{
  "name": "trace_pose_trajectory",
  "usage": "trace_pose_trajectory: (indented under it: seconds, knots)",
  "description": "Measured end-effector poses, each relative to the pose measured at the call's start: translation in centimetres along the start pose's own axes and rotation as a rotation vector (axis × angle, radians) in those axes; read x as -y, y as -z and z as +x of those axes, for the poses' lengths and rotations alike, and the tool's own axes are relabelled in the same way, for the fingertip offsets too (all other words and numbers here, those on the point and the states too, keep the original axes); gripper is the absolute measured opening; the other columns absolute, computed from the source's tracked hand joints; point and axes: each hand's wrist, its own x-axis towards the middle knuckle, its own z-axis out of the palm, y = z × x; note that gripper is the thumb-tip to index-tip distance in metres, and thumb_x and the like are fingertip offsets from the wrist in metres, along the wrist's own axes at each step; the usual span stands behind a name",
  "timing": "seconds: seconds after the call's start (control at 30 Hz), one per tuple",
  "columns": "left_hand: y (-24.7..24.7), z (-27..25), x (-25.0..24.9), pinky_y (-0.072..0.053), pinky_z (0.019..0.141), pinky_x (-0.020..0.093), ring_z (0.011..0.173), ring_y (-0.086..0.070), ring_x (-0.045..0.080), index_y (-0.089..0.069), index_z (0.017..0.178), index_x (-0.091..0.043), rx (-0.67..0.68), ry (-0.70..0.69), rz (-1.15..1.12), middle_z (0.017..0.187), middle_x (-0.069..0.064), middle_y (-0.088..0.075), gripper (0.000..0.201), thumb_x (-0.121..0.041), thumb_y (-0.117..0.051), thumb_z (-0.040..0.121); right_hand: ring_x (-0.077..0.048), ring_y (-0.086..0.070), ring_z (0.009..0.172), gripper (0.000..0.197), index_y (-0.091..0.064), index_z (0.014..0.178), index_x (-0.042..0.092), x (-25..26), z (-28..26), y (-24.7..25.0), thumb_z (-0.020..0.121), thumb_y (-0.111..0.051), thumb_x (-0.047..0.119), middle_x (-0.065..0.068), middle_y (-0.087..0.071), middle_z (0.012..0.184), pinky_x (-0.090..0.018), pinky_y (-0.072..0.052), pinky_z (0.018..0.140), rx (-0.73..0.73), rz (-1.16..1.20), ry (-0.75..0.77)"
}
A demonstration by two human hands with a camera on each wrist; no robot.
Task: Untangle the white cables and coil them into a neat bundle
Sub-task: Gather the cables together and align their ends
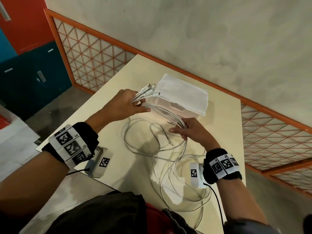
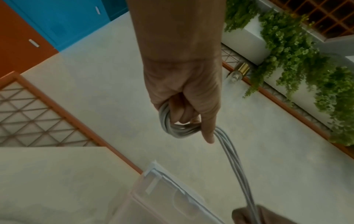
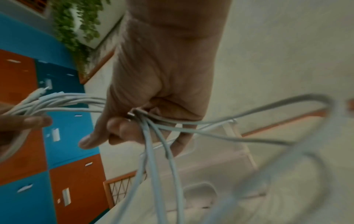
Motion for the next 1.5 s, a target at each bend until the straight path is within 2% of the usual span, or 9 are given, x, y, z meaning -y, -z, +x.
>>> trace_pose_trajectory:
  seconds: [0.27, 0.37, 0.5, 0.67, 0.83, 1.0, 1.13, 1.3, 1.5]
  knots:
    - [-0.5, 0.2, 1.3, -0.033, 0.045, 0.007, 0.05, -0.046, 0.005, -0.051, 0.058, -0.018, -0.099, 0.093, 0.064, 0.055, -0.005, -0.051, 0.032, -0.031, -0.075, 0.076, -0.022, -0.064, 0.068, 0.021, -0.065, 0.063, 0.022, -1.7, -1.2, 0.8, 0.081, -0.072, 0.03, 0.001, -0.061, 0.056, -0.033, -0.046, 0.088, 0.076, 0.037, -0.082]
    - [-0.6, 0.3, 2.3, -0.031, 0.045, 0.009, 0.053, -0.047, 0.004, -0.058, 0.069, -0.014, -0.063, 0.17, 0.152, 0.057, -0.005, -0.051, 0.027, -0.035, -0.076, 0.074, -0.011, -0.043, 0.045, 0.029, -0.063, 0.06, 0.025, 0.7, -1.8, 1.4, 0.085, -0.06, 0.04, 0.005, -0.038, 0.05, -0.04, -0.053, 0.073, -0.001, 0.132, -0.01]
    - [-1.5, -0.2, 3.5, -0.037, 0.052, 0.018, 0.052, -0.051, 0.011, -0.069, 0.077, -0.012, 0.043, 0.273, 0.141, 0.055, 0.0, -0.053, 0.03, -0.032, -0.085, 0.062, -0.011, -0.026, 0.047, 0.053, -0.054, 0.069, 0.012, 4.3, -2.0, 2.3, 0.09, -0.039, 0.058, 0.006, -0.029, 0.053, -0.022, -0.031, 0.047, -0.115, 0.126, -0.001]
    - [-2.2, -0.7, 4.1, -0.032, 0.056, 0.022, 0.059, -0.041, 0.014, -0.069, 0.076, -0.018, 0.052, 0.302, -0.164, 0.063, 0.001, -0.048, 0.031, -0.032, -0.088, 0.057, -0.007, -0.031, 0.042, 0.048, -0.057, 0.064, 0.013, 5.0, -0.9, 2.5, 0.096, -0.043, 0.046, 0.005, -0.036, 0.049, -0.019, -0.027, 0.046, -0.183, -0.336, 0.112]
    - [-1.8, -0.8, 2.2, -0.031, 0.048, 0.013, 0.045, -0.029, 0.003, -0.038, 0.059, -0.02, -0.16, 0.2, -0.417, 0.056, -0.005, -0.032, 0.043, -0.027, -0.079, 0.072, -0.002, -0.043, 0.039, 0.045, -0.054, 0.058, 0.017, 3.7, -0.6, 1.0, 0.095, -0.048, 0.04, 0.009, -0.044, 0.037, -0.014, -0.034, 0.049, -0.127, -0.454, 0.116]
    - [-3.4, -0.8, 0.5, -0.036, 0.056, 0.008, 0.06, -0.046, -0.009, -0.056, 0.096, -0.031, 0.108, 0.053, -0.204, 0.082, -0.01, -0.049, 0.051, -0.028, -0.088, 0.056, -0.003, -0.041, 0.043, 0.045, -0.057, 0.063, 0.014, 5.3, -0.6, -1.0, 0.097, -0.044, 0.04, 0.007, -0.04, 0.048, -0.015, -0.03, 0.051, -0.04, -0.417, 0.188]
    - [-5.5, -1.2, 0.2, -0.048, 0.066, 0.017, 0.069, -0.06, 0.0, -0.055, 0.097, -0.02, 0.235, -0.044, -0.207, 0.078, -0.01, -0.06, 0.019, -0.02, -0.068, 0.083, -0.001, -0.038, 0.046, 0.049, -0.059, 0.065, 0.019, 7.1, -1.1, -0.8, 0.098, -0.036, 0.046, 0.01, -0.038, 0.054, -0.013, -0.031, 0.051, -0.019, -0.219, 0.162]
    - [-4.0, -0.7, -1.5, -0.041, 0.061, 0.012, 0.058, -0.047, 0.0, -0.038, 0.071, -0.019, 0.074, -0.148, -0.346, 0.065, -0.001, -0.045, 0.027, -0.013, -0.052, 0.093, -0.011, -0.058, 0.062, 0.028, -0.063, 0.079, 0.009, 5.0, -1.3, 1.3, 0.081, -0.071, 0.036, 0.003, -0.059, 0.065, -0.028, -0.047, 0.066, 0.042, -0.199, 0.134]
    - [-2.6, 0.5, -3.8, -0.04, 0.064, 0.01, 0.059, -0.046, -0.002, -0.032, 0.069, -0.02, -0.131, -0.219, -0.499, 0.068, 0.001, -0.042, 0.032, -0.013, -0.05, 0.094, -0.009, -0.061, 0.066, 0.025, -0.064, 0.085, 0.012, 2.0, -1.4, 2.6, 0.069, -0.082, 0.017, -0.004, -0.066, 0.075, -0.02, -0.048, 0.067, -0.155, -0.058, 0.065]
